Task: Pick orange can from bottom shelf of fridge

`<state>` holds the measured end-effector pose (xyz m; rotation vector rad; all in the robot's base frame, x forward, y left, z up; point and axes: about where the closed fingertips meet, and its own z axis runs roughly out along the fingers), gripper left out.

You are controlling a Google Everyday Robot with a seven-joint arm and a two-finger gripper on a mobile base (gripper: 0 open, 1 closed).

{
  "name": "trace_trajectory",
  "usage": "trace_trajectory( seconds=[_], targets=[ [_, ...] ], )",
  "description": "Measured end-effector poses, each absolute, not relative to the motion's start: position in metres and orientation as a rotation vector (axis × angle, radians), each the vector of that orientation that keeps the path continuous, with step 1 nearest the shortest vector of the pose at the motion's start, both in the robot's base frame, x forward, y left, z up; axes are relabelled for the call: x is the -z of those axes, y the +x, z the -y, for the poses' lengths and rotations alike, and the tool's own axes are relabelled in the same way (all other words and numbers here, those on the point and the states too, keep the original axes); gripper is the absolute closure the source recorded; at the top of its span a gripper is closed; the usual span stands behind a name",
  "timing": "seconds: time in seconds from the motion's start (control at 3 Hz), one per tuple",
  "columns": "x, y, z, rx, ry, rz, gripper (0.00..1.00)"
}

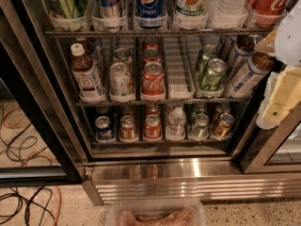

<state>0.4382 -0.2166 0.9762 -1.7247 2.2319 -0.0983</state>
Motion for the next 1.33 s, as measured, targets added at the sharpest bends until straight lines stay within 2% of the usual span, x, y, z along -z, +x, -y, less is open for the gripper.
trace_trajectory(
  seconds=[0.67, 1.33],
  targets=[
    [-0.976, 0.439, 0.216, 0.100, -1.705, -2.208, 0.00],
    [-0.920, 0.402, 0.207, -0.009, -1.582, -2.096, 0.00]
  ],
)
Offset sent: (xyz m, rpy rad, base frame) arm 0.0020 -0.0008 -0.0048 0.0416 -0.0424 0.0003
